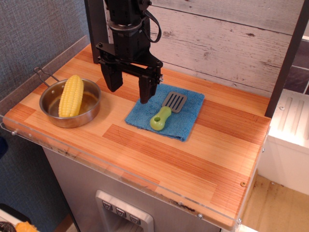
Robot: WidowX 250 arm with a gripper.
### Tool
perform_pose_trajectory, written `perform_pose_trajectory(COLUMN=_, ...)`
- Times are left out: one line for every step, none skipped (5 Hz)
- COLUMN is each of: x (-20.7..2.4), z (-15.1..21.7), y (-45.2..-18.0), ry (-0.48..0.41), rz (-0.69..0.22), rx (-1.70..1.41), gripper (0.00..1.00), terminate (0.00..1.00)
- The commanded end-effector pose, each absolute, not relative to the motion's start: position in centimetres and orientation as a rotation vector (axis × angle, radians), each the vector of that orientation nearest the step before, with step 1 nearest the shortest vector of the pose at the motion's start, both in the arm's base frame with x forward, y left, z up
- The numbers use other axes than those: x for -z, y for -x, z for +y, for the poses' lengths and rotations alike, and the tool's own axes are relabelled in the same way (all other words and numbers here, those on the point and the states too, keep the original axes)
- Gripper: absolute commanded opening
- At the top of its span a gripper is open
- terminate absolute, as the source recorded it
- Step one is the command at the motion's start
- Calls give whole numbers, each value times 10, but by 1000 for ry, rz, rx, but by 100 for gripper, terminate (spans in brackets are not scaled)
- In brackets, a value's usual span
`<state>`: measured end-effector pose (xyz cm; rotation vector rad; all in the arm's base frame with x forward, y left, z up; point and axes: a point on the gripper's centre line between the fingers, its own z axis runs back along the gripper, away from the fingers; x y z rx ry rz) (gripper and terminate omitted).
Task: Move the corn to the right of the cloth.
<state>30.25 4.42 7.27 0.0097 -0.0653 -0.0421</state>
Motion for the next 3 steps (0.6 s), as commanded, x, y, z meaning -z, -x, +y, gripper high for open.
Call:
perform_pose_trajectory(x=-73, z=44, y=-303, ry=-10, rz=-65, rx=42, gripper=100, terminate=0)
perform_pose_trajectory(x=-67, z=73, y=-296, ry=-42, rz=-58, rx=-30, gripper=100, terminate=0)
perform_pose_trajectory(x=-69, z=106, y=-286, ry=-67, rz=-65, rx=-109, gripper=100, terminate=0)
